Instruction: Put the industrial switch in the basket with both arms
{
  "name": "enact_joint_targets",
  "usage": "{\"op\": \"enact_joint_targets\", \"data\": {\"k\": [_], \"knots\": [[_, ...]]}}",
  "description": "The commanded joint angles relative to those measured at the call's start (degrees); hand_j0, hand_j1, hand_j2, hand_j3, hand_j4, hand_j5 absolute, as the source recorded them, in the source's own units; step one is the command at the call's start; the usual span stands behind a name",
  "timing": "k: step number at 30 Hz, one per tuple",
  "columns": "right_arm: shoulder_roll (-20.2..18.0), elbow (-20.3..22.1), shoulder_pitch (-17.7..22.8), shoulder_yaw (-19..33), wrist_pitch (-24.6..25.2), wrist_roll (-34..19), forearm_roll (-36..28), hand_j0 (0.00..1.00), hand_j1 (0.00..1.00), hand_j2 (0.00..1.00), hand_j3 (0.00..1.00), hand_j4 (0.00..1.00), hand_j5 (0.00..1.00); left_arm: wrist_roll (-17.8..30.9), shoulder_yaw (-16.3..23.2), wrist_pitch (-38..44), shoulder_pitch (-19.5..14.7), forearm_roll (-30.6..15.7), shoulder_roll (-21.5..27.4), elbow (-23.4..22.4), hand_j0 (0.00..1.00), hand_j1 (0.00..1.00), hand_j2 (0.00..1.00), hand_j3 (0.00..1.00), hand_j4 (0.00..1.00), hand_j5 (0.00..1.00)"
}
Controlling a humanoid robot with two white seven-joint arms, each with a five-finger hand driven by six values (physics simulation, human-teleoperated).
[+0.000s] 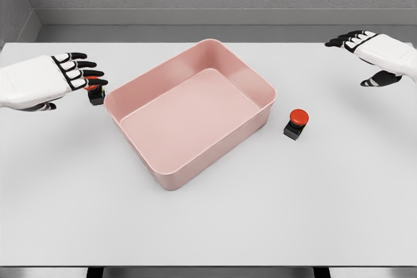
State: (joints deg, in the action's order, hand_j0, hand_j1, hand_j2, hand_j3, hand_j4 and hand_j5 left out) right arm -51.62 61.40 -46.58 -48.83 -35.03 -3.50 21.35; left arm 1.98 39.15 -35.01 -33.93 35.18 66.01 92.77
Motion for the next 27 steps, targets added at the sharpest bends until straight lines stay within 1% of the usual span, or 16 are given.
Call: {"op": "enact_joint_targets", "data": {"k": [1, 2, 4, 6, 8, 10, 12, 15, 16, 17, 19, 20, 21, 23, 24, 27], "knots": [[-0.06, 0.04, 0.0, 0.05, 0.03, 0.07, -0.35, 1.0, 1.0, 1.0, 1.0, 1.0, 1.0, 0.04, -0.04, 0.01, 0.0, -0.29, 0.0, -0.05, 1.0, 1.0, 1.0, 1.0, 1.0, 1.0], [-0.15, 0.57, 0.0, 0.05, 0.03, -0.45, -0.35, 1.0, 1.0, 1.0, 1.0, 1.0, 1.0, 0.04, -0.04, 0.01, 0.0, -0.29, -0.09, -0.13, 1.0, 1.0, 1.0, 1.0, 1.0, 1.0], [-0.85, 1.01, -0.09, -1.8, 0.03, -0.01, -0.44, 1.0, 1.0, 1.0, 1.0, 1.0, 1.0, 0.13, 0.05, 0.01, -1.75, -0.11, -2.55, -1.98, 1.0, 1.0, 1.0, 1.0, 1.0, 1.0], [-1.38, 1.36, 0.0, -1.88, 0.03, -0.01, -0.44, 1.0, 1.0, 1.0, 1.0, 1.0, 1.0, 0.31, 1.1, 0.01, -3.6, 0.06, -6.24, -6.37, 1.0, 1.0, 1.0, 1.0, 1.0, 1.0], [-1.9, 1.45, 0.0, -2.41, 0.03, -0.28, -0.35, 1.0, 1.0, 1.0, 1.0, 1.0, 1.0, 0.31, 7.34, 0.01, -7.82, 0.85, -8.17, -9.19, 1.0, 1.0, 1.0, 1.0, 1.0, 1.0], [-1.99, 1.97, -0.09, -4.08, 0.03, -0.54, -0.35, 1.0, 1.0, 1.0, 1.0, 1.0, 1.0, 0.39, 7.87, 0.01, -7.82, 2.44, -9.32, -10.51, 1.0, 1.0, 1.0, 1.0, 1.0, 1.0], [-1.99, 4.61, 0.0, -4.96, 0.03, -0.45, -0.44, 1.0, 1.0, 1.0, 1.0, 1.0, 1.0, 0.39, 7.87, 0.01, -7.91, 3.32, -10.11, -11.21, 1.0, 1.0, 1.0, 1.0, 1.0, 1.0], [-2.43, 6.37, 0.79, -6.54, 0.03, -0.54, -2.89, 1.0, 1.0, 1.0, 1.0, 1.0, 1.0, 0.22, 7.78, 0.01, -9.14, 3.23, -12.39, -15.69, 1.0, 1.0, 1.0, 1.0, 1.0, 1.0], [-3.84, 9.62, 2.81, -6.45, 0.03, -0.54, -3.34, 1.0, 1.0, 1.0, 1.0, 1.0, 1.0, 0.22, 7.87, 0.01, -9.58, 3.31, -13.71, -18.5, 1.0, 1.0, 1.0, 1.0, 1.0, 1.0], [-4.54, 11.55, 4.39, -6.19, 0.03, -0.54, -3.42, 1.0, 1.0, 1.0, 1.0, 1.0, 1.0, 0.57, 7.96, 0.01, -9.66, 3.75, -14.24, -20.08, 1.0, 1.0, 1.0, 1.0, 1.0, 1.0], [-5.33, 13.66, 6.33, -5.75, 0.03, -0.63, -3.51, 1.0, 1.0, 1.0, 1.0, 1.0, 1.0, 0.75, 7.96, 0.01, -9.93, 4.46, -14.42, -21.23, 1.0, 1.0, 1.0, 1.0, 1.0, 1.0], [-5.51, 15.68, 6.94, -5.23, 0.03, -0.63, -3.51, 1.0, 1.0, 1.0, 1.0, 1.0, 1.0, 0.83, 8.66, 0.01, -10.02, 4.63, -15.29, -22.1, 1.0, 1.0, 1.0, 1.0, 1.0, 1.0], [-6.74, 16.56, 7.91, -3.47, 0.03, -0.63, -4.65, 1.0, 1.0, 1.0, 1.0, 1.0, 1.0, 0.75, 11.3, 0.01, -12.12, 5.25, -16.0, -24.39, 1.0, 1.0, 1.0, 1.0, 1.0, 1.0], [-7.27, 16.65, 9.93, 0.14, 0.03, -0.63, -5.53, 1.0, 1.0, 1.0, 1.0, 1.0, 1.0, 0.66, 12.27, 0.01, -12.57, 5.16, -16.61, -25.1, 1.0, 1.0, 1.0, 1.0, 1.0, 1.0], [-7.27, 16.65, 9.93, 0.49, 0.03, -0.63, -5.97, 1.0, 1.0, 1.0, 1.0, 1.0, 1.0, 0.66, 12.35, 0.01, -12.48, 5.25, -18.19, -26.15, 1.0, 1.0, 1.0, 1.0, 1.0, 1.0], [-6.47, 16.74, 9.84, 1.19, 0.03, -0.63, -5.97, 1.0, 1.0, 1.0, 1.0, 1.0, 1.0, 0.66, 12.44, 0.01, -12.48, 5.34, -18.81, -26.59, 1.0, 1.0, 1.0, 1.0, 1.0, 1.0]]}}
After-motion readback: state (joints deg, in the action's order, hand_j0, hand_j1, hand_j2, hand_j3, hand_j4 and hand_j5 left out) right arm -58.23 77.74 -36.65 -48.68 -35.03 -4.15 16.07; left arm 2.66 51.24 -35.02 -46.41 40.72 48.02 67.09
